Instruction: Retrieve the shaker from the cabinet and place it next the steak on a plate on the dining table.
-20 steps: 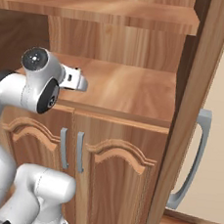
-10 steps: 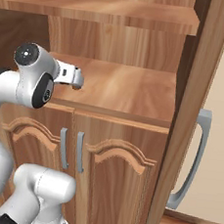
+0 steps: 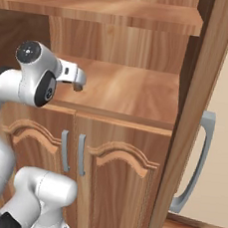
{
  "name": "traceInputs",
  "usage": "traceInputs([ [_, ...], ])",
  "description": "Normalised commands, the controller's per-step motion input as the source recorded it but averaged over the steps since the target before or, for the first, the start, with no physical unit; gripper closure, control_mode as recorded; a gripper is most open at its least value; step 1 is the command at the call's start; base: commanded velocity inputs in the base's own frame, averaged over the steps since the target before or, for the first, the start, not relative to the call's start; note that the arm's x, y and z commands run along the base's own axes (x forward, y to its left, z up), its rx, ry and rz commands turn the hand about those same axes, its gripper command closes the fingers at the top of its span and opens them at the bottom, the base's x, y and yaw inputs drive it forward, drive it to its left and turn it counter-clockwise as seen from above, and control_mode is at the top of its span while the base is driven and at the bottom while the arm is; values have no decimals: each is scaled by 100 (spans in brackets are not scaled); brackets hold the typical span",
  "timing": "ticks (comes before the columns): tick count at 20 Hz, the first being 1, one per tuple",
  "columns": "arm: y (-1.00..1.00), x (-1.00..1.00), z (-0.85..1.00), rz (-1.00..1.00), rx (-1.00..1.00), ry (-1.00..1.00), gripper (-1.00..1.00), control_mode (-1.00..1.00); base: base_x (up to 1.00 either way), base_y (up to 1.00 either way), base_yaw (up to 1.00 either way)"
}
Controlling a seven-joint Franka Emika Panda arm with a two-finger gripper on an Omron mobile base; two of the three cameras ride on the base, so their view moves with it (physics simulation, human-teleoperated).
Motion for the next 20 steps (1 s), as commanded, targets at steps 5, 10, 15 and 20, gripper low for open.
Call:
traceInputs([
  [5,-5,25,0,0,1,0,-100,-100,0,0,0],
  [10,-10,32,0,0,0,0,-100,-100,0,0,0],
  [15,0,32,-6,0,0,0,-100,-100,0,0,0],
  [20,0,19,-10,0,0,0,-100,-100,0,0,0],
])
